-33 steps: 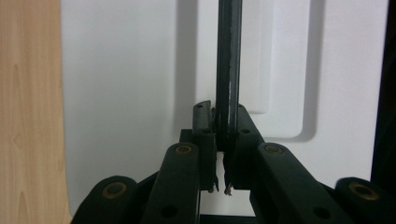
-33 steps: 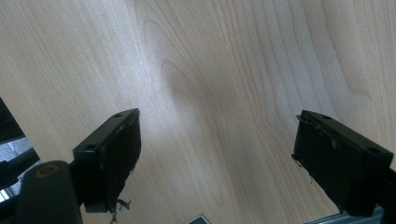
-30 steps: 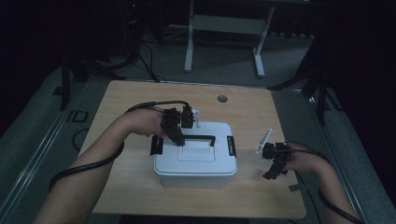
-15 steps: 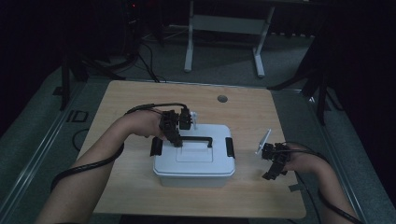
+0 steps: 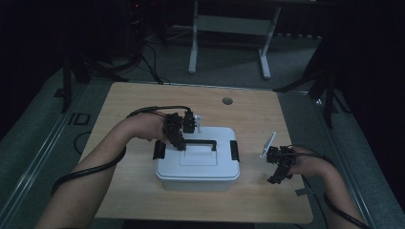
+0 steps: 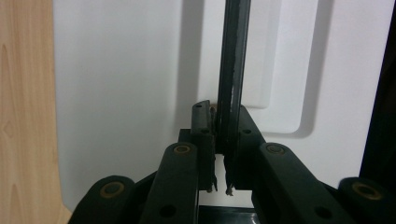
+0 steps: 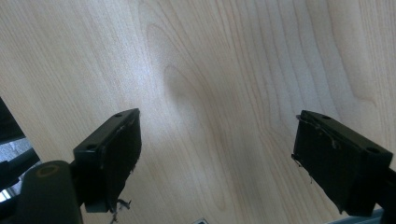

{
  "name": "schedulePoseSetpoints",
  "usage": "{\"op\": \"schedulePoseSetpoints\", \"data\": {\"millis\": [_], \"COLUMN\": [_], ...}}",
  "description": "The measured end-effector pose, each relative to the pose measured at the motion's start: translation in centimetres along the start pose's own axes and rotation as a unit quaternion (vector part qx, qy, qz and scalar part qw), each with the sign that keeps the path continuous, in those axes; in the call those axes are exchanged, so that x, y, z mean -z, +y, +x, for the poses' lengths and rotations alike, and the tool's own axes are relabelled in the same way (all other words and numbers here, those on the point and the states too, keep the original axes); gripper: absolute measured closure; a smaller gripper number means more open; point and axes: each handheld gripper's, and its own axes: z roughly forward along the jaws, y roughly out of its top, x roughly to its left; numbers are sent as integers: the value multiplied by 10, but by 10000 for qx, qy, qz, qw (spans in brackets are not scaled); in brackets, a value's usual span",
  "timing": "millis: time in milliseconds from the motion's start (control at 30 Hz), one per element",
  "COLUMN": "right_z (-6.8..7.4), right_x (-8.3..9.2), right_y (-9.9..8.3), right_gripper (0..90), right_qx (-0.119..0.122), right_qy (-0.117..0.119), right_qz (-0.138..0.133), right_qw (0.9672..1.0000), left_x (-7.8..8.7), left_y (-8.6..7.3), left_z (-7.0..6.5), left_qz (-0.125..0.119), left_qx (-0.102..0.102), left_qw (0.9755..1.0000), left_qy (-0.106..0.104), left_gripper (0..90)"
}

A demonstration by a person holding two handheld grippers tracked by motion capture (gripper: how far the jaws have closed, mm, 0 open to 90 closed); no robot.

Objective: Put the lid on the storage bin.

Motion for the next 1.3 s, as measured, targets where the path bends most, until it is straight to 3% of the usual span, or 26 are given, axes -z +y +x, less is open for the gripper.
{"op": "schedulePoseSetpoints", "data": {"millis": [100, 233, 300, 500, 600, 767, 933, 967, 1000, 1100, 1233, 1300], "right_z": [0, 0, 0, 0, 0, 1, 1, 1, 1, 1, 1, 0], "right_x": [1, 2, 2, 1, 1, 1, 1, 0, 0, 1, 3, 4], "right_y": [0, 1, 2, 3, 4, 5, 5, 5, 6, 6, 6, 7], "right_gripper": [149, 149, 149, 149, 149, 149, 149, 149, 149, 149, 149, 149], "right_qx": [3, 8, 6, 27, 30, 46, 43, 47, 41, 46, 41, 29], "right_qy": [-11, -24, -29, -23, -20, -3, -13, -8, -11, -10, -36, -67], "right_qz": [-13, -18, -18, -21, -8, -38, -32, -34, -28, -39, -64, -89], "right_qw": [10000, 10000, 10000, 10000, 10000, 10000, 10000, 10000, 10000, 10000, 10000, 9999], "left_x": [0, -1, 0, 6, 8, 4, 8, 8, 9, 10, 13, 13], "left_y": [0, -2, -3, -7, -9, -12, -21, -23, -25, -32, -43, -50], "left_z": [-1, 3, 7, 9, 12, 11, 11, 11, 10, 9, 8, 8], "left_qz": [16, 30, -8, -187, -239, -202, -520, -519, -522, -729, -1089, -1178], "left_qx": [-80, 129, 277, 357, 512, 468, 657, 642, 637, 688, 663, 777], "left_qw": [9999, 9998, 9994, 9985, 9973, 9979, 9963, 9963, 9962, 9948, 9902, 9883], "left_qy": [80, 135, 211, 374, 465, 390, 205, 217, 284, 183, 566, 583], "left_gripper": [648, 510, 484, 453, 452, 420, 323, 169, 135, 81, 49, 23]}}
